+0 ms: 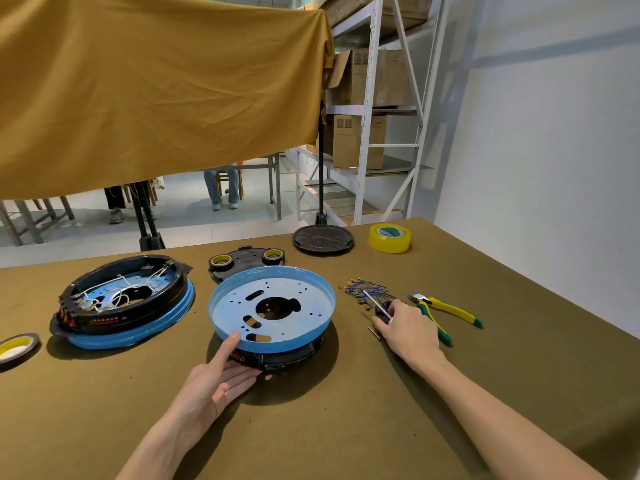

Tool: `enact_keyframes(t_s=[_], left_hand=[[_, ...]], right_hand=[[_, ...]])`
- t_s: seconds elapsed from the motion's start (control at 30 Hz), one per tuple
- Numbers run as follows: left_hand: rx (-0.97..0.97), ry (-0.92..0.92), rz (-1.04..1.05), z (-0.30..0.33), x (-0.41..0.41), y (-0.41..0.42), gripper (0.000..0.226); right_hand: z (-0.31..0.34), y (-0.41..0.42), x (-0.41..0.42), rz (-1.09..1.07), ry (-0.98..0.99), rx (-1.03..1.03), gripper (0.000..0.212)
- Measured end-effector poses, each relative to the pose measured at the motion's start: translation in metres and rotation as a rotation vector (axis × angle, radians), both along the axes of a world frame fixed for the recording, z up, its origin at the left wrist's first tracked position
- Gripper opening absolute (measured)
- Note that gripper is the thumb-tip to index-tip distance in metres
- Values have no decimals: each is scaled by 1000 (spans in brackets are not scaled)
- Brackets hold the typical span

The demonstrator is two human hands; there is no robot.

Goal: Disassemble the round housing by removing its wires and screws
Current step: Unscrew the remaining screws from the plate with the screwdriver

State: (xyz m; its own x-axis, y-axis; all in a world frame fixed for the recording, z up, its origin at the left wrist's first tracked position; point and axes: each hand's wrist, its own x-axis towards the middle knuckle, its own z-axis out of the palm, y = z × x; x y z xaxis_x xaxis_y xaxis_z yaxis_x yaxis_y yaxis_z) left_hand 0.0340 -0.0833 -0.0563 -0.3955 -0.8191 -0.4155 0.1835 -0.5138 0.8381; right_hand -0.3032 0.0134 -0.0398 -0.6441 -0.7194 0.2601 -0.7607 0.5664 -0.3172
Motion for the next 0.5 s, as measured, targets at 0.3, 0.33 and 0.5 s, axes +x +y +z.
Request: enact_keyframes(t_s=[0.3, 0.33, 0.5], left_hand=[[15, 8, -12, 0, 0, 0, 81], [15, 6, -11, 0, 0, 0, 81], [24, -1, -6, 2, 0, 1, 80]], right_hand=[[3, 8, -18, 12, -78, -93, 32], [7, 5, -21, 11, -73, -103, 27], [19, -8, -38, 43, -79, 13, 13]])
